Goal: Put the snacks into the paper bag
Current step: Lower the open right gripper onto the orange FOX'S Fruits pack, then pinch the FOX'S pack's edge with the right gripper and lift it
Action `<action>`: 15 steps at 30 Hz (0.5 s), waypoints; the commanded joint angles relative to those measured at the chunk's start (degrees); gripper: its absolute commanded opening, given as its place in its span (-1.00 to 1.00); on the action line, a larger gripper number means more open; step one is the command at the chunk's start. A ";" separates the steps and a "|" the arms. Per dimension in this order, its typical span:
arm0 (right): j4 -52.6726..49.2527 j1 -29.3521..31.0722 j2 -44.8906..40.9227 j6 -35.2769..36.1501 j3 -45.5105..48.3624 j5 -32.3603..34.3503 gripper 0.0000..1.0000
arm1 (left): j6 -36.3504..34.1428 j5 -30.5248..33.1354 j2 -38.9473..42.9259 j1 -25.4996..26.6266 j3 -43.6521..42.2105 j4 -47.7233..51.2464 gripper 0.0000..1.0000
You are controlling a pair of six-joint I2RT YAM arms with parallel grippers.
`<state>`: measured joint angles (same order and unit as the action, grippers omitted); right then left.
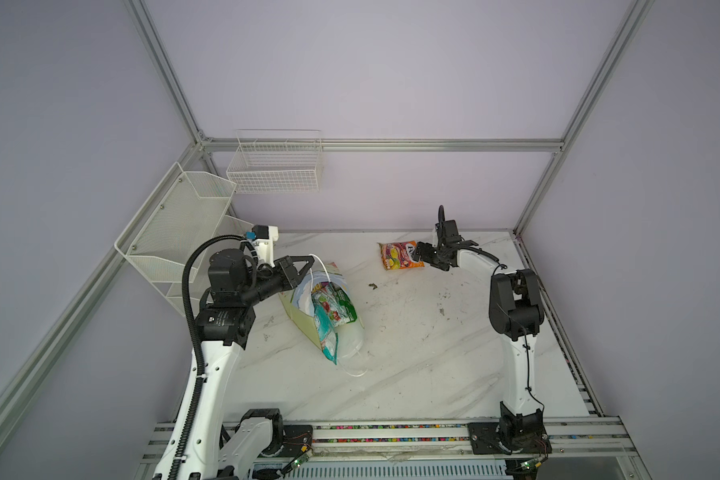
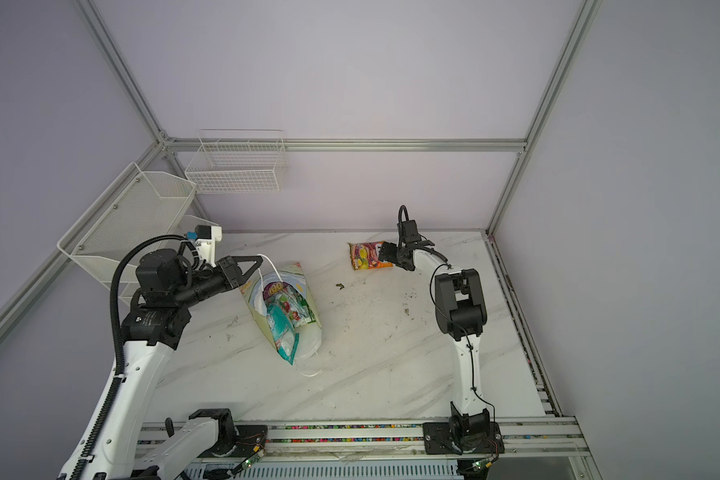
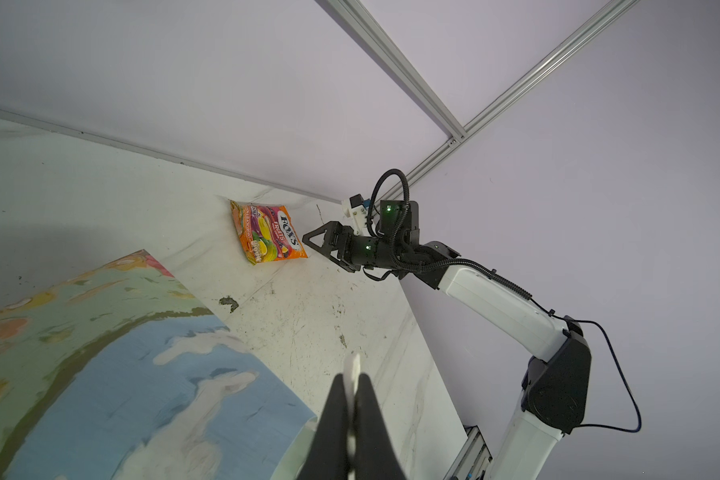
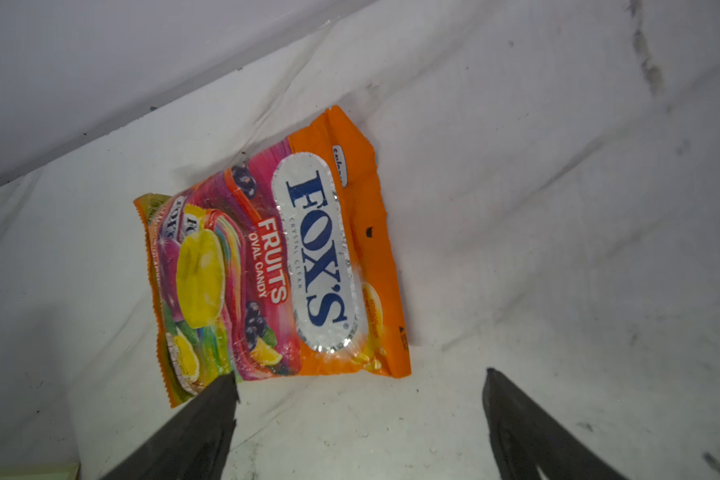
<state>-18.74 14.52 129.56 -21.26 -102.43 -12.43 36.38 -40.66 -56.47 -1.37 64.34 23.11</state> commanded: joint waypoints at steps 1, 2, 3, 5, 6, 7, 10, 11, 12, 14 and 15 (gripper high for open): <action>-0.28 0.10 1.84 0.58 -2.30 -1.11 0.86 | -0.97 0.34 0.75 0.13 5.88 -2.55 -0.88; -0.24 0.14 2.45 0.68 -2.74 -1.23 0.85 | -0.97 0.32 0.74 0.07 5.96 -2.54 -0.88; -0.20 0.07 2.99 0.73 -3.15 -1.58 0.85 | -0.97 0.32 0.66 0.04 6.04 -2.50 -0.88; 0.02 0.07 3.95 0.72 -3.64 -3.17 0.81 | -0.97 0.41 0.57 0.08 6.15 -2.46 -0.88; 0.02 0.14 4.48 0.71 -3.92 -4.04 0.78 | -1.00 0.48 0.48 0.12 6.17 -2.51 -0.88; 0.18 0.15 4.79 0.54 -4.07 -4.62 0.76 | -0.94 0.50 0.40 0.07 6.23 -2.48 -0.88; 1.27 0.15 5.59 -0.10 -3.78 -5.85 0.70 | -0.87 0.50 0.22 0.12 6.42 -2.51 -0.88; 1.66 0.23 6.04 -0.48 -3.99 -6.51 0.66 | -0.91 0.64 0.14 0.13 6.50 -2.54 -0.88; 1.69 0.16 6.51 -0.62 -4.17 -7.04 0.62 | -0.92 0.59 0.13 0.10 6.59 -2.59 -0.88; 1.99 0.15 7.48 -0.86 -4.58 -8.13 0.52 | -0.90 0.59 -0.04 0.06 6.77 -2.47 -0.88; 2.25 0.16 7.84 -0.91 -4.55 -8.72 0.46 | -0.96 0.61 -0.05 0.06 6.84 -2.46 -0.88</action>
<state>-17.21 14.52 134.98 -21.74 -106.08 -18.55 36.38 -40.47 -56.69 -1.37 64.38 23.53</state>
